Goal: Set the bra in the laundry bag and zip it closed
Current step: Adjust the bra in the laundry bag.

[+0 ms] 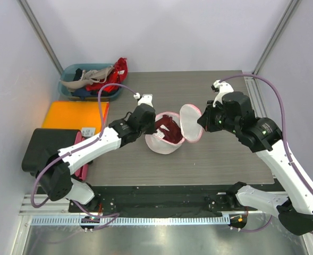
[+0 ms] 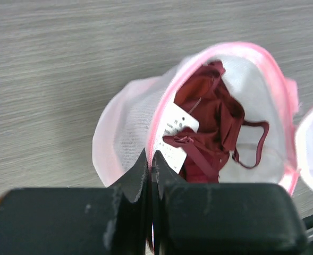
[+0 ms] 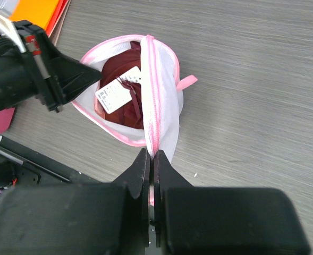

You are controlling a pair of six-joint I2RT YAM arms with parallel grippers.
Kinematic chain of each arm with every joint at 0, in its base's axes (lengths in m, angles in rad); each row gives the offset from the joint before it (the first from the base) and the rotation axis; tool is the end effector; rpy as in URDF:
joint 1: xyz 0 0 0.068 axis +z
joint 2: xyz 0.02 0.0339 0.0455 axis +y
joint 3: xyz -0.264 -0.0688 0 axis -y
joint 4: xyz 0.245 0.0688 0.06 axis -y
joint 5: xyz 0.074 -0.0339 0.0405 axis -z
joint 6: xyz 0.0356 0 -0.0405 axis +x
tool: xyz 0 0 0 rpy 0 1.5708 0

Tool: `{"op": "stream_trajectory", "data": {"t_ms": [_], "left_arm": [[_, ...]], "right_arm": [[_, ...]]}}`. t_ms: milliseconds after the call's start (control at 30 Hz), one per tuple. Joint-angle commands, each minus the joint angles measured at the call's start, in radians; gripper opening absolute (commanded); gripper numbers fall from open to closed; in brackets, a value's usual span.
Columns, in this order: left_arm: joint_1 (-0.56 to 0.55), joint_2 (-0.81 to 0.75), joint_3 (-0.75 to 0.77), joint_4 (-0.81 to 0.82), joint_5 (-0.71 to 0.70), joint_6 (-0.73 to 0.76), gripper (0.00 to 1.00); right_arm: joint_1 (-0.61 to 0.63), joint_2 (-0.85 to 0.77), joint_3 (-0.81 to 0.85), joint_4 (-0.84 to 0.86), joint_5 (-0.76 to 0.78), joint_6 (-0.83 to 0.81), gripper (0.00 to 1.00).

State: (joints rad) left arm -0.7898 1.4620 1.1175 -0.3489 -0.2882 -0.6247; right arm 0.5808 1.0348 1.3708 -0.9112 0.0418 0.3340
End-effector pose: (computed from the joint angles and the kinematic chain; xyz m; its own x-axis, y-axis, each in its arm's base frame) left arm 0.2362 -0.2240 0.2806 -0.6732 -0.1173 -0.7301 0.1643 0.9389 -0.3024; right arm 0.1585 0.1023 0.4183 -0.5998 -0.0019 -0.8002 -0.3411 0.9052 0.2536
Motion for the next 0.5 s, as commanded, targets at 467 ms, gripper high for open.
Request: {"op": "stream_trajectory", "data": {"t_ms": [467], "left_arm": [[0.015, 0.097, 0.005, 0.129, -0.036, -0.066, 0.00]], "right_arm": [[0.264, 0.230, 0.102, 0.034, 0.309, 0.192, 0.02]]}}
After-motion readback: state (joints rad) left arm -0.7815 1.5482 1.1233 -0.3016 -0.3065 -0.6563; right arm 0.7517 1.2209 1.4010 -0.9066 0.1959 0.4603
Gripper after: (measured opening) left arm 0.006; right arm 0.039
